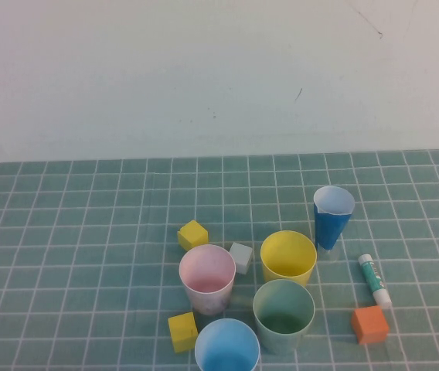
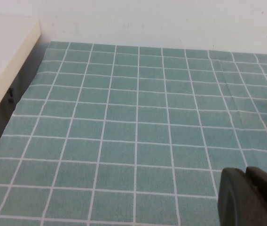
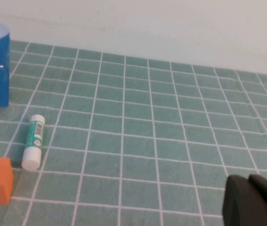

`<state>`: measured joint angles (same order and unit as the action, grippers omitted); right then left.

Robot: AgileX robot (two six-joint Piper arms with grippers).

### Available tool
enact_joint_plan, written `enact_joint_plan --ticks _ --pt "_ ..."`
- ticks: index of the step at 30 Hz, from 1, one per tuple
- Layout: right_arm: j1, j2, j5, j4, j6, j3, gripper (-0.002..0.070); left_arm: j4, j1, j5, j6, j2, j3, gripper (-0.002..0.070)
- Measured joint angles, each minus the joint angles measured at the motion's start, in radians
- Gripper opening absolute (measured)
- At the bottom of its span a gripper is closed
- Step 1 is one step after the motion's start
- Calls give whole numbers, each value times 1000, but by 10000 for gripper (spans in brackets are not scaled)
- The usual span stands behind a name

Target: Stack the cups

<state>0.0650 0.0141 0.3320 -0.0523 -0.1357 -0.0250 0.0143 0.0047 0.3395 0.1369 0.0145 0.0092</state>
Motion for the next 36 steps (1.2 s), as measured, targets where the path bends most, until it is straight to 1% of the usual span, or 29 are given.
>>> enact_joint_plan --ticks 8,11,12,13,14,17,19,21,24,28,31,33,34,36 --pt "0 0 0 0 -29 0 -3 0 0 0 0 0 0 -2" --pt "0 0 0 72 -29 0 -3 10 0 -17 1 0 2 -2" --pt "0 0 0 125 -17 0 -3 42 0 -35 8 0 7 -2" --pt "0 0 0 193 4 0 -3 86 0 -59 24 0 9 -2" --pt "0 0 0 277 27 -2 -3 169 0 -77 50 0 12 -2" --pt "0 0 3 569 160 -3 -3 495 0 -143 201 0 12 -2" --pt "0 0 3 734 207 -3 -3 696 0 -178 265 0 12 -2" --pt "0 0 -6 804 224 -3 -3 795 0 -203 276 0 12 -2" --pt "0 0 -10 810 231 -3 -3 818 0 -217 233 0 12 -2" --pt "0 0 -12 760 176 -3 -3 831 0 -218 184 0 12 -2" --pt "0 0 -1 751 136 -3 -3 856 0 -218 179 0 12 -2" --pt "0 0 13 749 97 -3 -3 860 0 -211 146 0 12 -2" --pt "0 0 24 747 68 -3 -3 860 0 -192 107 0 12 -2" --pt "0 0 42 747 24 -3 -3 851 0 -99 -30 -2 -27 -2"
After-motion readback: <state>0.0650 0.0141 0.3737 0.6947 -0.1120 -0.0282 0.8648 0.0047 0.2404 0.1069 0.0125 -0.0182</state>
